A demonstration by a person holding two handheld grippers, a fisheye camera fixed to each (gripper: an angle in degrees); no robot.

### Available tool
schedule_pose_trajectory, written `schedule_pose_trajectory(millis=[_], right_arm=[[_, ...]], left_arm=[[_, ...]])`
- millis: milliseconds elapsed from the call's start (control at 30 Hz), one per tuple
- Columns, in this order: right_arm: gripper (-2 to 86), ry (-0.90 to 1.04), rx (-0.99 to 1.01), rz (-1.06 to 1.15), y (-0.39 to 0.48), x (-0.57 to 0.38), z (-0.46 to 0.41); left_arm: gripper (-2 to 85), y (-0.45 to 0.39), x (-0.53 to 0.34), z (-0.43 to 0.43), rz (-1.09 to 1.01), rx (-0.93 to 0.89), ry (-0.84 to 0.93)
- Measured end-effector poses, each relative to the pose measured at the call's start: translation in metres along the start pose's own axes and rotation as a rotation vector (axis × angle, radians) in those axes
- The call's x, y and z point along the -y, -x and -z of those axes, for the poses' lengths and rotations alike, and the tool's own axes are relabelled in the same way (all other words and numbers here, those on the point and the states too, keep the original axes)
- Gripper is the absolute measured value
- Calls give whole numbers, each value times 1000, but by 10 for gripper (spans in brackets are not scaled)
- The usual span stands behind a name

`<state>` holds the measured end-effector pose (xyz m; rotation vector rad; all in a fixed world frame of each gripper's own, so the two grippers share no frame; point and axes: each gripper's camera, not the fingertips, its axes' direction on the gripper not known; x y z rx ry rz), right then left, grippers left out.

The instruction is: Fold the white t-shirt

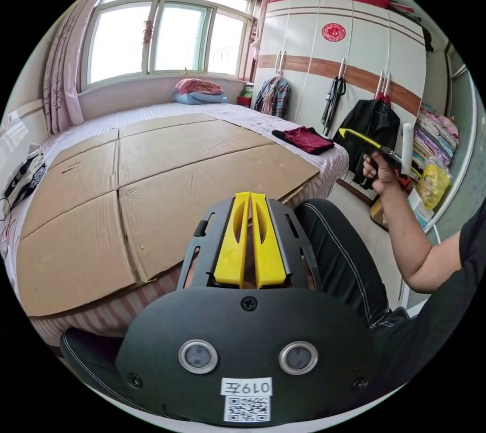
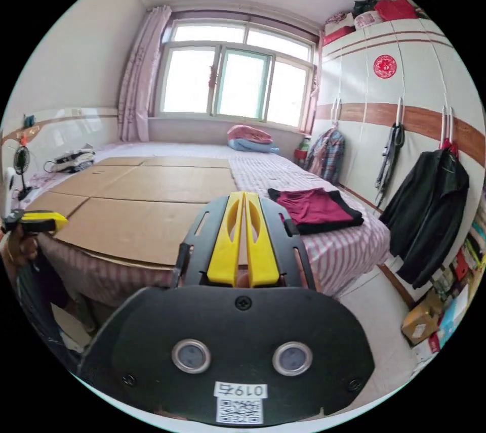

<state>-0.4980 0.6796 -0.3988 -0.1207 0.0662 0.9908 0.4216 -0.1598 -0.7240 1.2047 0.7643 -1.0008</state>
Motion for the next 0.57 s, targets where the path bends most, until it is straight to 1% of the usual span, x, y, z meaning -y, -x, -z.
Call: schedule_pose_trajectory(millis=[67, 100, 167, 267, 333, 467, 533, 567], right_arm=[[52, 76, -164, 190, -23, 14, -50], [56, 107, -187, 249, -27, 16, -63], [65, 210, -231, 511, -34, 12, -106], [62, 312, -233, 688, -45, 6, -134], [55, 317, -251, 682, -58, 12, -138], [33, 261, -208, 551, -93, 44, -127], [44, 286, -173, 526, -106, 56, -127], [56, 327, -154, 526, -114, 62, -131]], left_arm=[[7, -9, -3, -8, 5, -22, -3], [7, -15, -7, -14, 16, -17, 6], [7, -24, -17, -22, 31, -10, 20], [8, -36, -33, -32, 30, 24, 66], [8, -40, -39, -37, 42, 63, 87], [9, -50, -42, -46, 86, 75, 90], [10, -59, -41, -52, 81, 77, 86], [10, -67, -40, -56, 75, 76, 84]])
